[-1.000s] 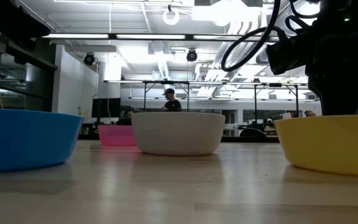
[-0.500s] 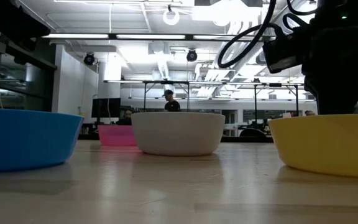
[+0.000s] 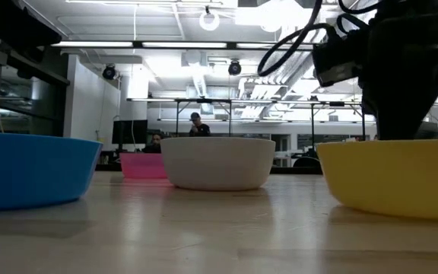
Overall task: Nest bowls inside each other
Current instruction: Stack the yellow bowl on the violet bowl
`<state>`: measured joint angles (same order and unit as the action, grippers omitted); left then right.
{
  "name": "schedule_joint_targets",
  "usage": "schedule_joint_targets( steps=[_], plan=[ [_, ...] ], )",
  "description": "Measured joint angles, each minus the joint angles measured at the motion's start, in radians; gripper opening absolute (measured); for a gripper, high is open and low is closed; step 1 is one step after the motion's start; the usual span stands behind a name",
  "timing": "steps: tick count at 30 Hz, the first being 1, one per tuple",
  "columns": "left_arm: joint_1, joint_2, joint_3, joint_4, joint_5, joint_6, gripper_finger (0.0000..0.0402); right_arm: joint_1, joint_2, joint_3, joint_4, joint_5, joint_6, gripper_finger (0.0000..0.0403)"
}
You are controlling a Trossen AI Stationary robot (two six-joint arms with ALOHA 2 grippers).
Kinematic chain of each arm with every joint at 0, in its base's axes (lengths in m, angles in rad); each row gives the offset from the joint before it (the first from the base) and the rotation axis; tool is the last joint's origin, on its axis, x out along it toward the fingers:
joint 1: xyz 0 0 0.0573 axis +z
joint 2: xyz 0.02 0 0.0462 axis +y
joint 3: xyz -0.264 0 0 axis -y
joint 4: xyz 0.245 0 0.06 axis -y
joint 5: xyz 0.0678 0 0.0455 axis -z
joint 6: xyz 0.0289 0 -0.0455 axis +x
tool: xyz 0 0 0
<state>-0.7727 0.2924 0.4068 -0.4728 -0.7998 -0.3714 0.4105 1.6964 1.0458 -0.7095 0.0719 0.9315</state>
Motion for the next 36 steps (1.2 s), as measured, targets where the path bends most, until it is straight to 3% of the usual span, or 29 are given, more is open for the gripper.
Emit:
schedule_joint_targets(
  steps=[14, 36],
  plan=[
    [0.0, 0.0, 0.0, -0.001, 0.0, 0.007, 0.0012, -0.074, -0.131, -0.001, -0.018, -0.017, -0.046, 0.0004],
    [0.0, 0.0, 0.0, -0.001, -0.003, 0.007, 0.0012, -0.262, -0.135, 0.027, 0.084, -0.178, -0.169, 0.0004]
  ],
)
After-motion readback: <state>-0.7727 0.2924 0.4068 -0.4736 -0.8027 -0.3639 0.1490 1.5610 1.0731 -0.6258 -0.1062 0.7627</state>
